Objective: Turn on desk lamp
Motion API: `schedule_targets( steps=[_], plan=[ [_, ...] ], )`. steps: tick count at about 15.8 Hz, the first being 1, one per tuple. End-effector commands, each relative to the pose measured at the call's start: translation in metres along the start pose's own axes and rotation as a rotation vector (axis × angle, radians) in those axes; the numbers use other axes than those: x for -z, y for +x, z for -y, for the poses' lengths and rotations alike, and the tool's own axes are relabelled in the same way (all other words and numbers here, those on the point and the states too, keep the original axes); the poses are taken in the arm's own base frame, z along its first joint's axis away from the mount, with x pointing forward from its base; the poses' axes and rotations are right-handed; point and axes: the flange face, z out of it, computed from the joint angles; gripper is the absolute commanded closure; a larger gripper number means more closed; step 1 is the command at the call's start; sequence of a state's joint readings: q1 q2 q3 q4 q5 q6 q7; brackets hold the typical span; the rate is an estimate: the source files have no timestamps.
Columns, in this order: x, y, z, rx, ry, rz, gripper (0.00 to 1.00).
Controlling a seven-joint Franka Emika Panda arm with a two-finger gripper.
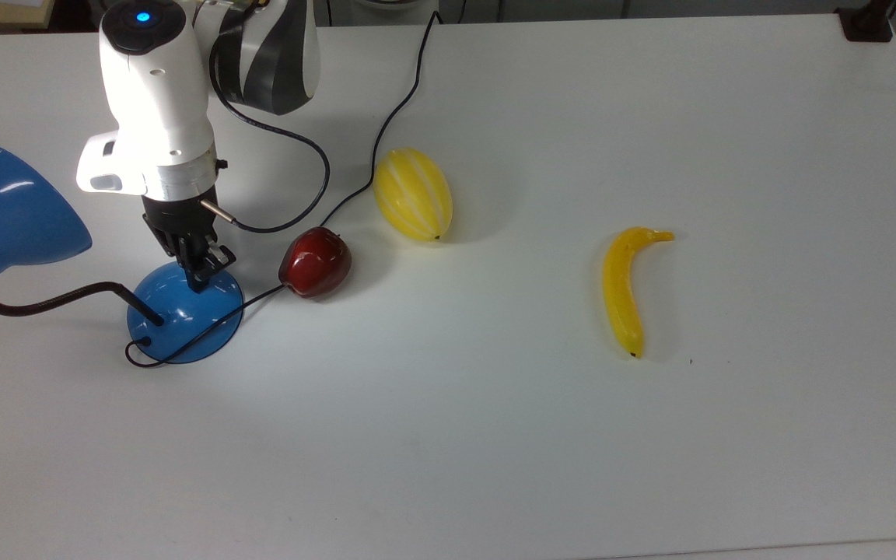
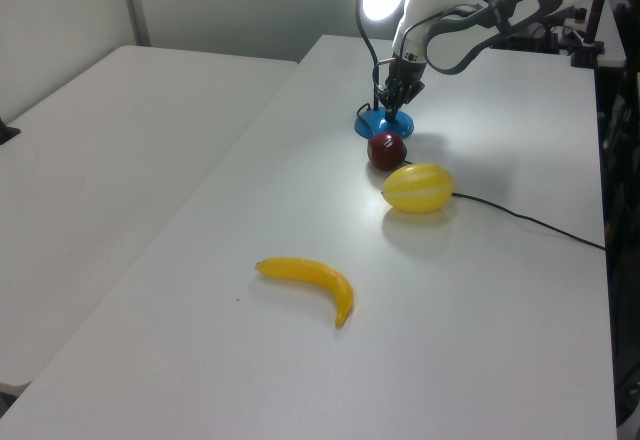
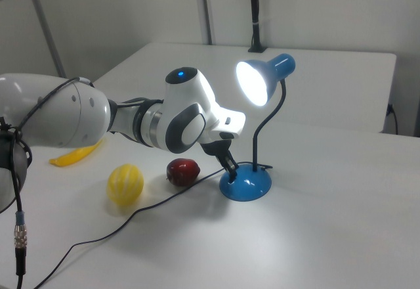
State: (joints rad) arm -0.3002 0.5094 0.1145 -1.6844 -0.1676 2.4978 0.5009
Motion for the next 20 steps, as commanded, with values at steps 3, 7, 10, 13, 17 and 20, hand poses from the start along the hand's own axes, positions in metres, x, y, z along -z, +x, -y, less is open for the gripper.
schedule_targets(
  steps=[3,7,10,13,17,20],
  plan=[
    [0.036,0.004,-0.004,0.002,-0.047,0.008,1.00],
    [0.073,-0.002,0.001,0.014,-0.074,0.062,1.00],
    [0.107,-0.016,0.015,0.054,-0.076,0.121,1.00],
    [0.147,-0.037,0.023,0.154,-0.055,0.230,1.00],
    [0.195,-0.080,0.039,0.388,-0.038,0.398,1.00],
    [0.225,-0.101,0.030,0.537,-0.030,0.433,1.00]
  ],
)
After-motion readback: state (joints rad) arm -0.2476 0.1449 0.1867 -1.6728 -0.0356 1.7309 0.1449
